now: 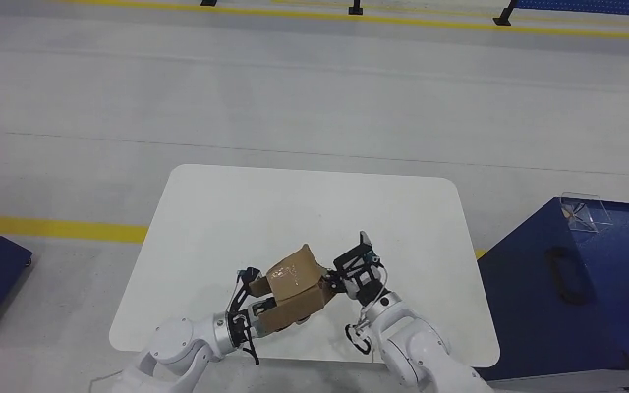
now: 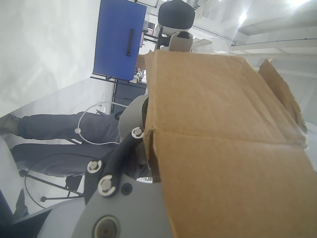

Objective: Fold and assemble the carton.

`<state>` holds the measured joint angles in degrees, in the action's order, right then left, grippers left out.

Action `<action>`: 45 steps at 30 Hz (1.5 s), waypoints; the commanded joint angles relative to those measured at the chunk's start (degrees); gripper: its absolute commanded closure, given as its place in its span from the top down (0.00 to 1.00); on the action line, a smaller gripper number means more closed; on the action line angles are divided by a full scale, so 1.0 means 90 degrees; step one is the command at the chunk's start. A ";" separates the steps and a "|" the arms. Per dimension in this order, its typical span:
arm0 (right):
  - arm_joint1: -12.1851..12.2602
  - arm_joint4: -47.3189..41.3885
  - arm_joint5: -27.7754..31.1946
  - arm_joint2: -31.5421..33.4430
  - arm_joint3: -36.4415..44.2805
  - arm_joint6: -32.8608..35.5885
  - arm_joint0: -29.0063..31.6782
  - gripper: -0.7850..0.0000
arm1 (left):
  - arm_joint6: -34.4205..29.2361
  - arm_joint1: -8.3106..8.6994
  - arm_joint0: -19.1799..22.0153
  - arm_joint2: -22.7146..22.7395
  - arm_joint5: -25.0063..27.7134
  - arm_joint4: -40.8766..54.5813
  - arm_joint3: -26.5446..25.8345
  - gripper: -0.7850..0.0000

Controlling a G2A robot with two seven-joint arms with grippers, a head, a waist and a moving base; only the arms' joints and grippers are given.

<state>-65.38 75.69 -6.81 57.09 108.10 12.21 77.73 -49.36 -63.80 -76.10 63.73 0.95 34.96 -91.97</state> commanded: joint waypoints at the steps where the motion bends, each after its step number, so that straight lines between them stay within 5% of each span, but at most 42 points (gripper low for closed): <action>1: -0.0016 0.0077 -0.0012 -0.0033 0.0070 0.0062 0.0035 1.00 | -0.0010 -0.0002 0.0003 0.0008 0.0013 0.0018 0.0010 0.00; 22: -0.0251 0.0169 -0.0204 -0.0257 0.0168 0.0258 0.0016 1.00 | -0.0075 -0.0019 0.0036 0.0084 -0.0106 0.0173 0.0114 0.00; 31: -0.0199 -0.0842 -0.0230 0.0905 0.0475 0.0038 0.0447 1.00 | -0.0135 -0.0019 0.0002 0.0142 -0.0081 0.0252 0.0132 0.00; 36: -0.0117 -0.1493 0.0262 0.1580 0.0062 0.0746 0.0763 1.00 | -0.0228 -0.0021 -0.0006 0.0146 -0.0086 0.0311 0.0108 0.00; 45: -0.0133 -0.3458 0.1706 0.1583 -0.0301 0.1461 0.0801 1.00 | -0.0219 -0.0043 0.0089 0.0037 -0.0249 0.0231 0.0074 0.00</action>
<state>-66.57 47.22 7.45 70.97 105.27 25.34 84.98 -51.38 -64.13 -75.45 64.36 -1.13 37.20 -91.33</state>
